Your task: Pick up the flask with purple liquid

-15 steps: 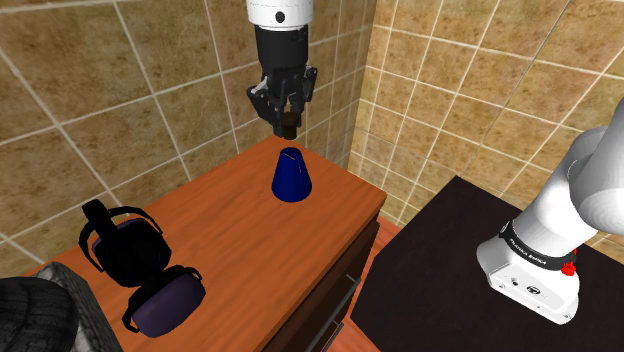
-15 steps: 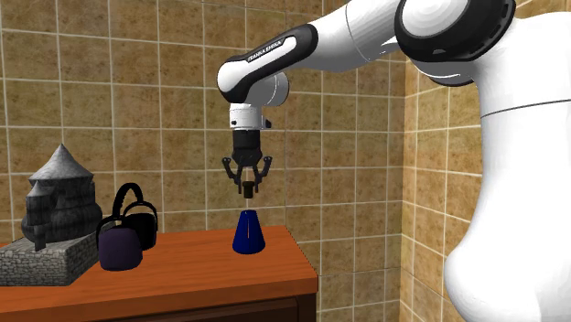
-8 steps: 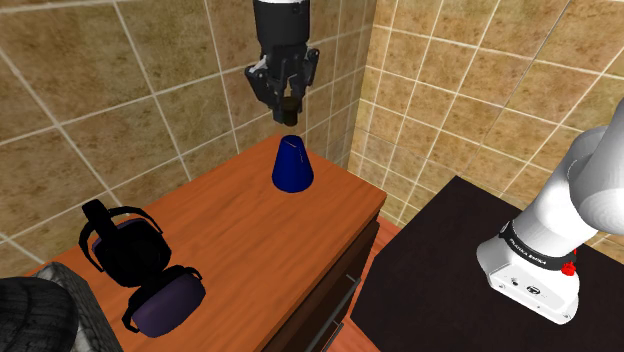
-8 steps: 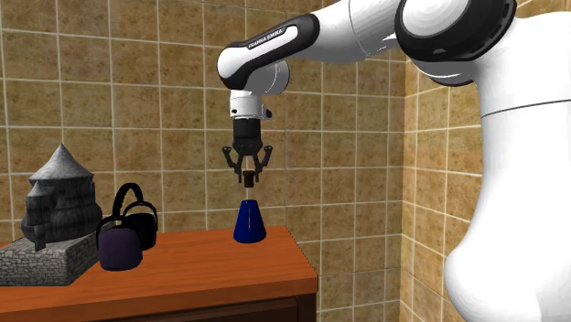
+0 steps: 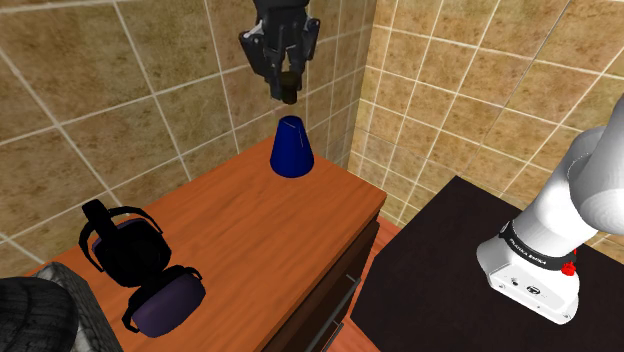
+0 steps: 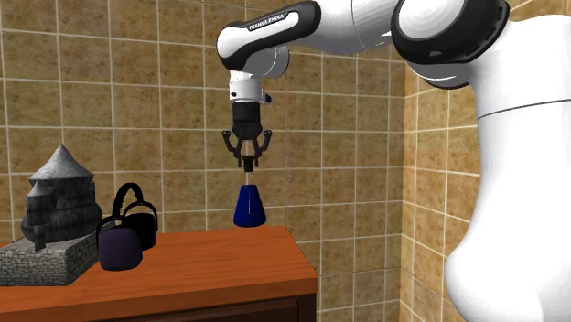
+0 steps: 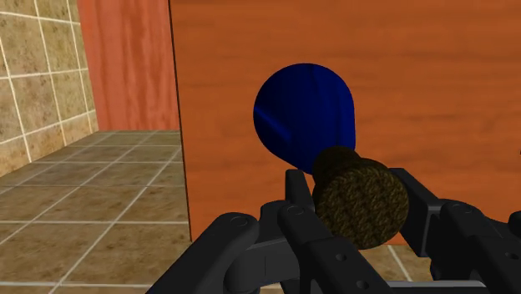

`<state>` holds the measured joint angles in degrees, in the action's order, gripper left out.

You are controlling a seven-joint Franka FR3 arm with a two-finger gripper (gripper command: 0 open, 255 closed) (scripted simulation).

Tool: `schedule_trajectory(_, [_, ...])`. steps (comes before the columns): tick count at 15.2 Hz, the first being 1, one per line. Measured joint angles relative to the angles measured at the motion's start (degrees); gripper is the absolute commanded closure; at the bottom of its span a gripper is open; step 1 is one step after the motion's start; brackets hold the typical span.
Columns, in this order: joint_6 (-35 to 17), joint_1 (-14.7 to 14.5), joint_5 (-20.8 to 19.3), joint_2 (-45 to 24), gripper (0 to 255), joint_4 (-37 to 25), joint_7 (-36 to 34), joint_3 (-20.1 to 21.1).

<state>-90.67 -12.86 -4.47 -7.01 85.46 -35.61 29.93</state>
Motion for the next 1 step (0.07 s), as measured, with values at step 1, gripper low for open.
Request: schedule_trajectory(1, [0.48,-0.05,-0.10,-0.19,255,-0.66,0.00,0.01])
